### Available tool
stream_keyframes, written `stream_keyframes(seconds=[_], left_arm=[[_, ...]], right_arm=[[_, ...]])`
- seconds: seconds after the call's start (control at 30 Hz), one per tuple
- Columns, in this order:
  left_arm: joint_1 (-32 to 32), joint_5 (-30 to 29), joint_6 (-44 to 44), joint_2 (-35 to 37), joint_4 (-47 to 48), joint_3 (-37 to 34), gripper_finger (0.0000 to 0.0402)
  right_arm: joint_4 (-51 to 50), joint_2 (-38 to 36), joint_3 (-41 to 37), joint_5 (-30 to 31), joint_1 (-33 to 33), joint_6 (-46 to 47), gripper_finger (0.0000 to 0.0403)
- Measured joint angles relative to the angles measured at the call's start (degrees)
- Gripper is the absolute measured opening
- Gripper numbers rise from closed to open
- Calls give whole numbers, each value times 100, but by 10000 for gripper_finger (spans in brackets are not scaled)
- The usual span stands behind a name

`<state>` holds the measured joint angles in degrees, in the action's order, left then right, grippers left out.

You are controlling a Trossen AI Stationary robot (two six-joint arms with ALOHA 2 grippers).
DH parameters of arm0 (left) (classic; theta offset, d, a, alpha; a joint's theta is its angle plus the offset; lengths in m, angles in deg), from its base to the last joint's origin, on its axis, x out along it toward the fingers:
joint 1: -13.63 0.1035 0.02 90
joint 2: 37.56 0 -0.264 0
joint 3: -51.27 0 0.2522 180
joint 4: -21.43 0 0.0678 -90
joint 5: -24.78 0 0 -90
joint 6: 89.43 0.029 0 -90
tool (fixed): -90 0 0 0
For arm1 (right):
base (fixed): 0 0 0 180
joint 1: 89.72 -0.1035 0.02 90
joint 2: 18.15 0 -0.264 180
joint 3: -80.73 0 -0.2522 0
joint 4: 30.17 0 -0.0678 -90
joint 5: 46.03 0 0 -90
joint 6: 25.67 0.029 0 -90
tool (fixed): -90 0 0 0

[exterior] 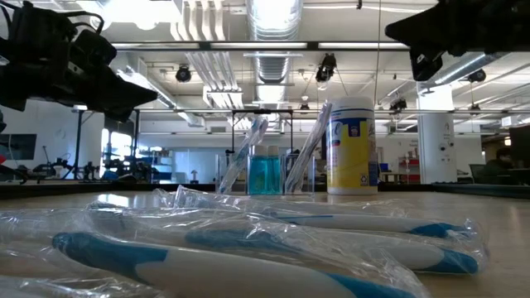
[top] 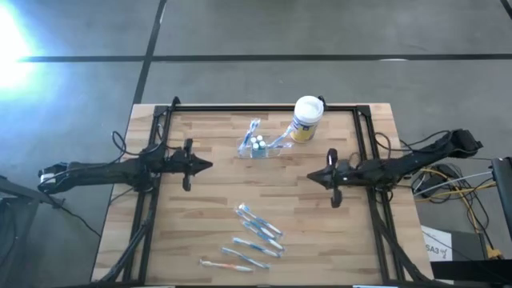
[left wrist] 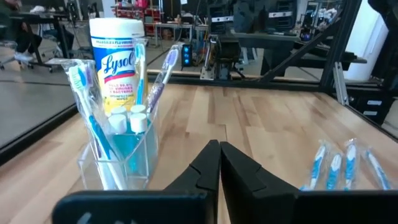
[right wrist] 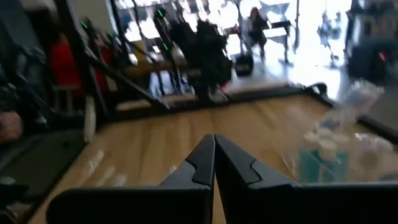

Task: Pick & Place toothbrushing station
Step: Put the blue toothbrush into the right section of the transparent organizer

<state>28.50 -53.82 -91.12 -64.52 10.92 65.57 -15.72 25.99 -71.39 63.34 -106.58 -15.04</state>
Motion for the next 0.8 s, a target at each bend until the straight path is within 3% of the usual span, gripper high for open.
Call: stream_keyframes(seconds=[0.13, 0.37, 0.8], left_arm=[[0, -2, -189, 0, -9, 7, 28], [-4, -4, -536, 0, -15, 7, 24], [-4, -15, -780, -6, -68, 7, 15]], right_arm=[[-1789, 632, 1018, 615, -252, 692, 8], [-2780, 2072, 2249, 731, -442, 1240, 8], [-2806, 4691, 3624, -726, -490, 1148, 8]])
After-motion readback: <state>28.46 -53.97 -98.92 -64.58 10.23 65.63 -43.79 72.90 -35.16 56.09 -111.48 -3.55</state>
